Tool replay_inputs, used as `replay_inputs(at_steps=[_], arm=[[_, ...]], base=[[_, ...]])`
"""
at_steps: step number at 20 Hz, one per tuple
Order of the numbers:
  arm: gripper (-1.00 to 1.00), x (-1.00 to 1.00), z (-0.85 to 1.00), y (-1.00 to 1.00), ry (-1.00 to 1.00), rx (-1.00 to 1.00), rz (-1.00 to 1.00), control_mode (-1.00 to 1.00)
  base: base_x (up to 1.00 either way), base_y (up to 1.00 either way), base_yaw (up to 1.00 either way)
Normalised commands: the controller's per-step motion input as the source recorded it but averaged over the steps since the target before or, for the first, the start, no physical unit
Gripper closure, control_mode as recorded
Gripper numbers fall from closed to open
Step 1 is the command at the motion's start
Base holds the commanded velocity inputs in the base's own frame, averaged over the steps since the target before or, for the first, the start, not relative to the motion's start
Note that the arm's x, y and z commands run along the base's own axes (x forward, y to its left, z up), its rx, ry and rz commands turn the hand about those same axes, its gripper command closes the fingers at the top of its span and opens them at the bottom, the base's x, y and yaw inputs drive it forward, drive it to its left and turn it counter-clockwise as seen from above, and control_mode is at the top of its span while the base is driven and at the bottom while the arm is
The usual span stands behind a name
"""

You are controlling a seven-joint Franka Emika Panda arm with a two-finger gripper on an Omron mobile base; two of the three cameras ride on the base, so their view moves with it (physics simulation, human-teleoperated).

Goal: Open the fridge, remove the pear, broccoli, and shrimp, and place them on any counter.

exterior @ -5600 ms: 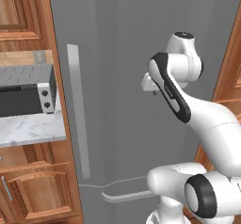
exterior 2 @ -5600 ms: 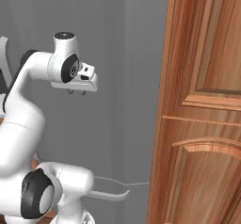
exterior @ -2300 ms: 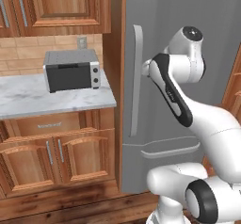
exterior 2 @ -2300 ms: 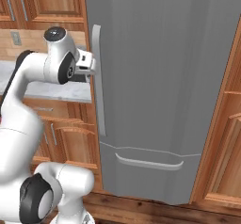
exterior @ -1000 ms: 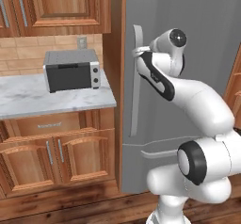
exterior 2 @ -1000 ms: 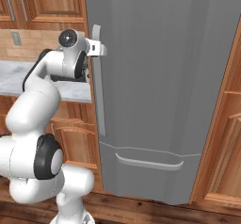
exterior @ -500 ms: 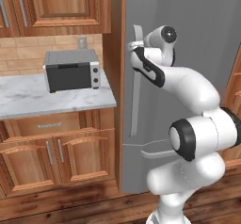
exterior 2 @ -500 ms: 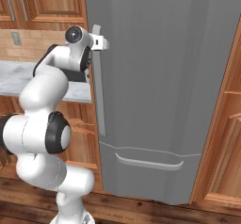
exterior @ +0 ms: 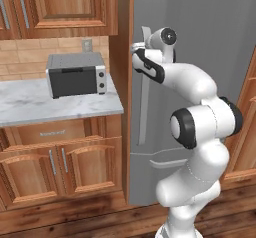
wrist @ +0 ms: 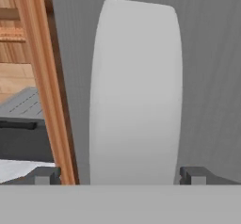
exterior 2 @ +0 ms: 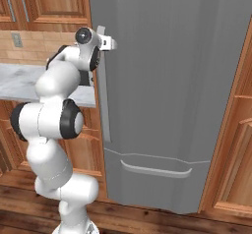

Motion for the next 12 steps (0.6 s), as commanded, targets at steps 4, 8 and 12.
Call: replay_inputs(at_steps=[4, 8, 12], arm=[[-1.00, 0.64, -0.13, 0.00, 0.00, 0.00, 0.00, -1.00], [-1.00, 0.60, -0.24, 0.00, 0.00, 0.00, 0.00, -1.00], [-1.00, 0.50, -0.24, 0.00, -0.01, 0.00, 0.00, -1.00]], base=[[0.00, 0.00, 0.00], [0.00, 0.00, 0.00], [0.00, 0.00, 0.00]])
